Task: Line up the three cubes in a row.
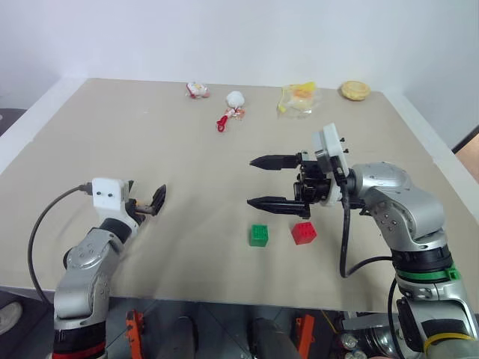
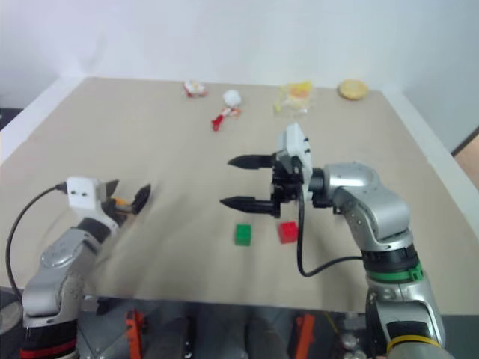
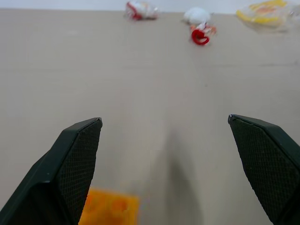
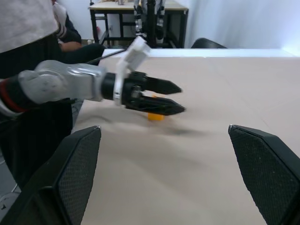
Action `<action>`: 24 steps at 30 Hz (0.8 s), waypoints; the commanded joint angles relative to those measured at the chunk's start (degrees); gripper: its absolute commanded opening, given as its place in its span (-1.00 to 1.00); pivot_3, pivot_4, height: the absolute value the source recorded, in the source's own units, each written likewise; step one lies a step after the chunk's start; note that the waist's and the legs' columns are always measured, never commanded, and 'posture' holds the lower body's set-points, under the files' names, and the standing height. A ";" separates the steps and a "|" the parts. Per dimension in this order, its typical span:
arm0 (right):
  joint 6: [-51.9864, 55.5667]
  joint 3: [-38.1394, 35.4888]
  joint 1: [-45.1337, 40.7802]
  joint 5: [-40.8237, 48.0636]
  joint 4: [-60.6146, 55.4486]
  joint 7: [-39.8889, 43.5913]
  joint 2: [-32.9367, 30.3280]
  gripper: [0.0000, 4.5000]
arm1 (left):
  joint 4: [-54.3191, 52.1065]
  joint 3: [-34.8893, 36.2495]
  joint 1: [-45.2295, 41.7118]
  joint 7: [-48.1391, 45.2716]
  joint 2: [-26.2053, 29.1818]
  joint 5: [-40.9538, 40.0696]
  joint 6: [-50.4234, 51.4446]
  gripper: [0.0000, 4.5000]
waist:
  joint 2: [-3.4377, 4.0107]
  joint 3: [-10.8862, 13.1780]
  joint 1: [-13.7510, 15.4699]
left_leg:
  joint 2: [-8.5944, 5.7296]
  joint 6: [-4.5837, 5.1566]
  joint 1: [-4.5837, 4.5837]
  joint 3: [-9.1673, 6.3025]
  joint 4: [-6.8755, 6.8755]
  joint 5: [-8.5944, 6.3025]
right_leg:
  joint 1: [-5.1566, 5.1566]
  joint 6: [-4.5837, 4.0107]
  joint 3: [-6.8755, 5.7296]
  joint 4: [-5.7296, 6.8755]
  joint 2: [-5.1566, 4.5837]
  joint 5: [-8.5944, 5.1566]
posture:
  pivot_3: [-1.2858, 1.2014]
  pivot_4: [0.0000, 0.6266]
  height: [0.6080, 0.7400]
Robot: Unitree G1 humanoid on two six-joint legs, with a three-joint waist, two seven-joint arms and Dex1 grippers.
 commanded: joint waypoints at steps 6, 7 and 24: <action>-2.08 0.29 -2.14 -0.76 0.00 1.11 0.96 1.00 | 1.37 3.16 2.89 -2.71 4.71 -1.65 -3.50 0.98 | 0.00 0.00 -0.16 | 0.13 0.00 0.10 -0.05 -0.09 0.00 | -0.04 -0.19 -0.07 0.02 0.17 0.03 | 0.03 -0.52 1.00; -2.03 0.35 -2.04 -0.86 -0.15 1.09 0.97 1.00 | 2.69 3.63 2.65 -3.25 5.48 -1.78 -3.97 0.98 | 0.00 0.00 -0.16 | 0.13 0.00 0.10 -0.03 -0.09 0.00 | -0.05 -0.20 -0.06 0.02 0.16 0.03 | 0.03 -0.52 1.00; -1.07 -0.23 -0.82 -1.29 -2.14 -0.04 0.31 1.00 | 12.83 1.74 0.97 -9.00 9.31 -1.67 -7.55 0.47 | 0.00 0.00 -0.16 | 0.13 0.00 0.05 0.03 -0.19 0.00 | -0.14 -0.23 -0.06 0.01 0.11 -0.01 | 0.03 -0.52 1.00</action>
